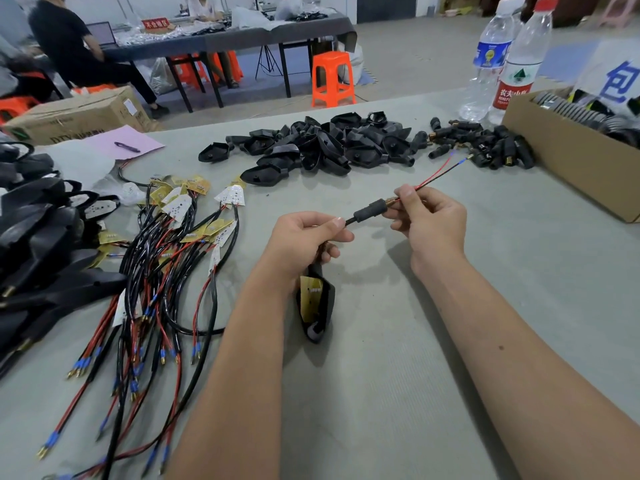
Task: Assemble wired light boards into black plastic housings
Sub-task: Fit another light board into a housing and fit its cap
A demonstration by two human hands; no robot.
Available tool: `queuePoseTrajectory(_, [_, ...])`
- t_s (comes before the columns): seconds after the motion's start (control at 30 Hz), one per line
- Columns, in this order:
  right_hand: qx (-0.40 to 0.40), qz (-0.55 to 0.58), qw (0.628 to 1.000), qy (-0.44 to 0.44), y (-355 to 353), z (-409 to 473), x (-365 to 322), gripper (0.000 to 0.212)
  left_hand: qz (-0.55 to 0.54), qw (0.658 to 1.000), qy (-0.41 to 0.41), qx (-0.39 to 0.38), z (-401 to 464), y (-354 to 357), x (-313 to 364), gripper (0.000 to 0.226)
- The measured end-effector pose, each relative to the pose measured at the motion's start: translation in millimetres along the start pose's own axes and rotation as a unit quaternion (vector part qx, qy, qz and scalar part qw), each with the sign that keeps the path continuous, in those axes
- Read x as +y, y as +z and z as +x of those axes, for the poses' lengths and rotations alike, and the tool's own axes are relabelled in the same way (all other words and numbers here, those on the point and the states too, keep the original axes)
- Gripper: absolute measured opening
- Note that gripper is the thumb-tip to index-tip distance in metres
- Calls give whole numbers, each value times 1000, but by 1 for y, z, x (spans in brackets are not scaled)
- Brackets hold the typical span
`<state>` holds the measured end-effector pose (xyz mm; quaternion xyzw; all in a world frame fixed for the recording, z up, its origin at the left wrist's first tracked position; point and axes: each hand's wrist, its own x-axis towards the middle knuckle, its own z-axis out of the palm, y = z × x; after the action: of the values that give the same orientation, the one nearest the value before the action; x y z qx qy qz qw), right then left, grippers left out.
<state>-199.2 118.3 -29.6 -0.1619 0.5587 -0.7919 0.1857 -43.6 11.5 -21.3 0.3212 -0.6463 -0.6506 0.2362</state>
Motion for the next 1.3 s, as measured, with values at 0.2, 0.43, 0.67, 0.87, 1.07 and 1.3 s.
queuePoseTrajectory(0.2, [74, 45, 996, -7, 0, 3, 4, 18, 31, 989, -27, -140, -8, -14, 6, 26])
queuePoseTrajectory(0.43, [7, 84, 996, 37, -1, 7, 5, 15, 14, 998, -28, -62, -8, -9, 9, 11])
queuePoseTrajectory(0.67, [-55, 57, 996, 45, -3, 6, 3, 6, 10, 1000, 9, -10, -6, -5, 10, 23])
queuePoseTrajectory(0.87, [-22, 38, 999, 27, -1, 3, 4, 10, -16, 999, -13, -32, -5, -1, 6, 16])
queuePoseTrajectory(1.07, [23, -13, 1000, -10, 1, 1, 5, 19, 94, 972, 1, -214, -13, -13, 11, 48])
queuePoseTrajectory(1.3, [69, -15, 997, -30, 2, 3, 5, 23, 56, 971, -33, -231, -17, -21, 12, 38])
